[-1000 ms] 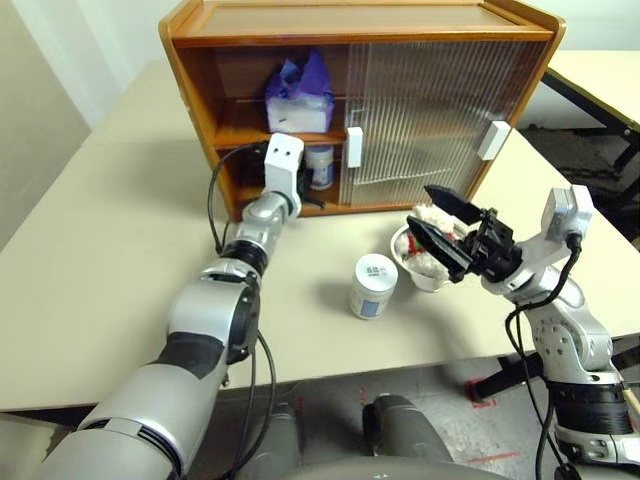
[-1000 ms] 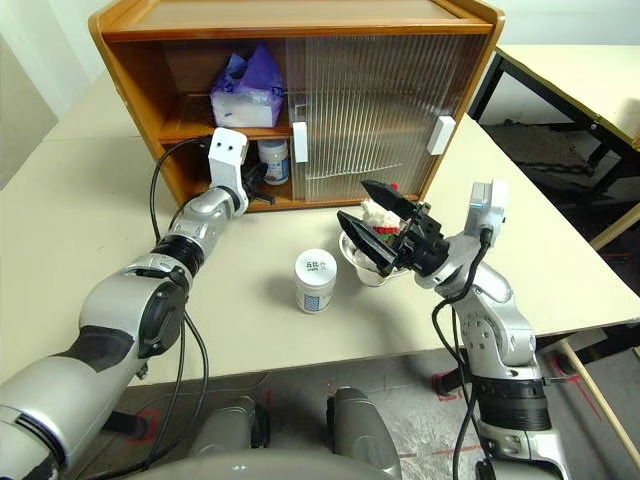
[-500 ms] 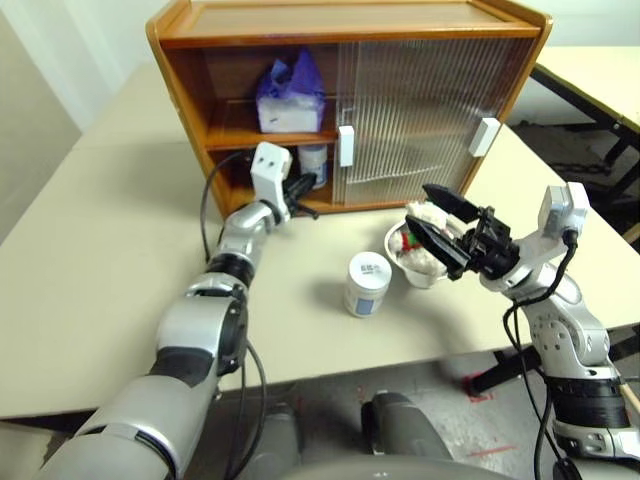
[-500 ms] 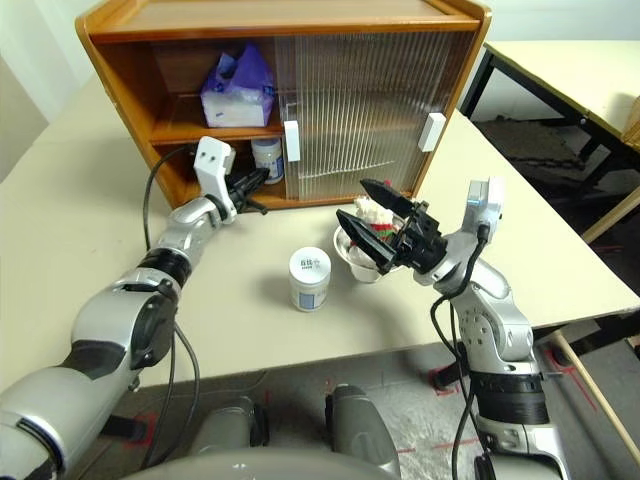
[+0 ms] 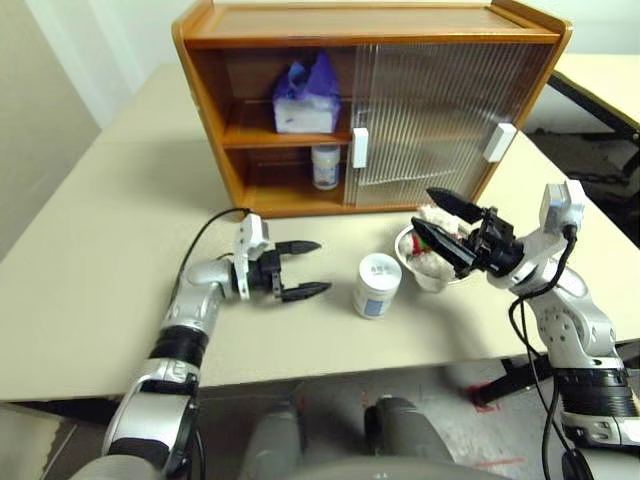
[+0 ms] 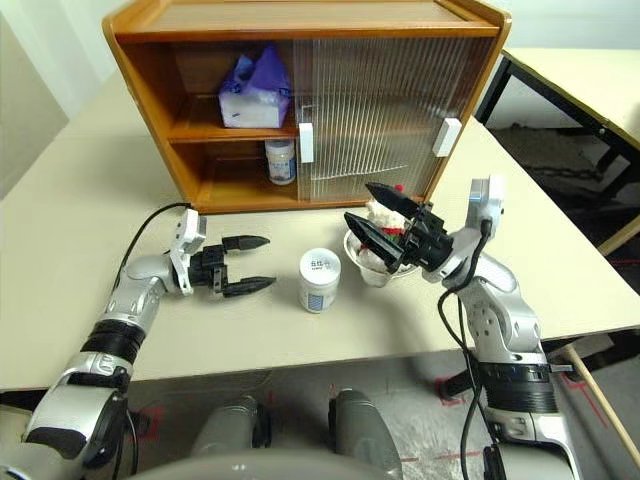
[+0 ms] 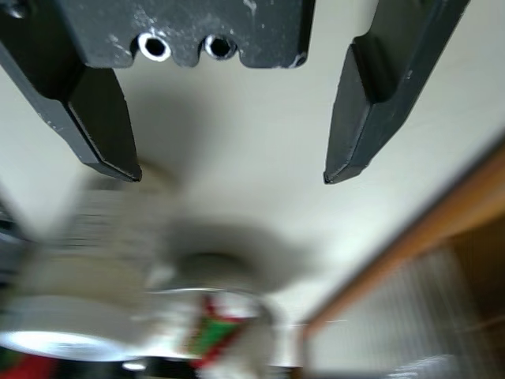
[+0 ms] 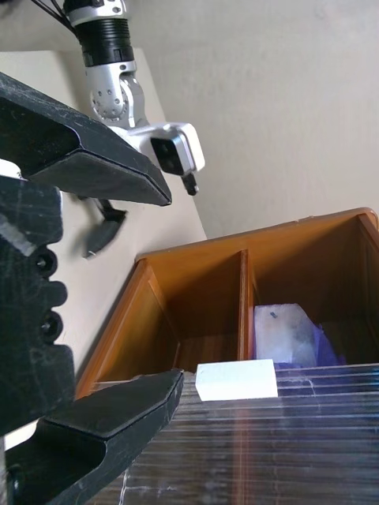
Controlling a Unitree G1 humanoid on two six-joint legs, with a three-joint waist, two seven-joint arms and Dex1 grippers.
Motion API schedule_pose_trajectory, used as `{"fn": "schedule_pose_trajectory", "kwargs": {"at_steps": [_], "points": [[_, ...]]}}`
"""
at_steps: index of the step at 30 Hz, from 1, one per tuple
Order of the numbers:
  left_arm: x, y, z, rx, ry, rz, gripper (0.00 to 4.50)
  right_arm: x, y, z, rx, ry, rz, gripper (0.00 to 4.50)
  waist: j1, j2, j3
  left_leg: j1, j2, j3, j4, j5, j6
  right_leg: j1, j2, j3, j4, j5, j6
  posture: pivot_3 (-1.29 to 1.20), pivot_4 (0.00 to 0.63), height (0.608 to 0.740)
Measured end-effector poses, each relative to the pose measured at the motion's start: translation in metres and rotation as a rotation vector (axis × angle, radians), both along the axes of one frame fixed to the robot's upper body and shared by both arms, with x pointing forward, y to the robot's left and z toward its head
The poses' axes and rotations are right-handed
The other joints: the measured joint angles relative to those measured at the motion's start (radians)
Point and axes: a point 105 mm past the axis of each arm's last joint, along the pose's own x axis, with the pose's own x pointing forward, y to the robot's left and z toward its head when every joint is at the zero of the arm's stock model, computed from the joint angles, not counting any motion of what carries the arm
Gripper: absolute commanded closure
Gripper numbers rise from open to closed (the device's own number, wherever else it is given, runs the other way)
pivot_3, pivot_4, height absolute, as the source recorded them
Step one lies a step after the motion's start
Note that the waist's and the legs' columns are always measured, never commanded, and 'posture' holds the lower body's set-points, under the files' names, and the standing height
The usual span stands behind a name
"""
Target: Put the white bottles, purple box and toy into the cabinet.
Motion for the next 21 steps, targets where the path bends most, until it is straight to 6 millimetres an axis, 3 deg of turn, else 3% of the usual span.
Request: {"fn": "schedule_pose_trajectory", "kwargs": {"at_steps": [8,14,17,19,21], "points": [[-0.015,-0.047,-0.015,0.016,0.038,-0.166,0.02,0.000,0.000,0.000,0.001,-0.001,-0.001,0.00,-0.003,0.001,-0.001,0.001,0.000,0.000,0.000,0.001,0.001,0.000,0.002,0.001,0.000,0.000,0.000,-0.01,0.000,0.740],[-0.017,-0.064,-0.023,0.048,0.068,-0.205,0.02,0.000,0.000,-0.001,0.006,0.001,-0.007,0.00,-0.005,0.002,-0.001,0.001,0.000,0.000,0.000,0.001,0.001,0.000,0.002,0.002,0.000,0.000,0.000,-0.02,0.000,0.740],[-0.015,-0.066,-0.024,0.079,0.065,-0.218,0.63,0.000,0.000,-0.001,0.008,0.003,-0.010,0.00,-0.005,0.003,-0.002,0.001,0.000,0.000,0.000,0.001,0.001,0.000,0.002,0.002,0.000,0.000,0.000,-0.02,0.000,0.740],[-0.015,-0.067,-0.025,0.089,0.063,-0.224,1.31,0.000,0.000,-0.001,0.008,0.003,-0.011,0.00,-0.005,0.004,-0.002,0.001,0.000,0.000,0.000,0.001,0.001,0.000,0.002,0.002,0.000,0.000,0.000,-0.02,0.000,0.740],[-0.015,-0.067,-0.025,0.090,0.063,-0.222,1.49,0.000,0.000,-0.001,0.007,0.002,-0.011,0.00,-0.005,0.004,-0.002,0.001,0.000,0.000,0.000,0.001,0.001,0.000,0.002,0.002,0.000,0.000,0.000,-0.02,0.000,0.740]]}}
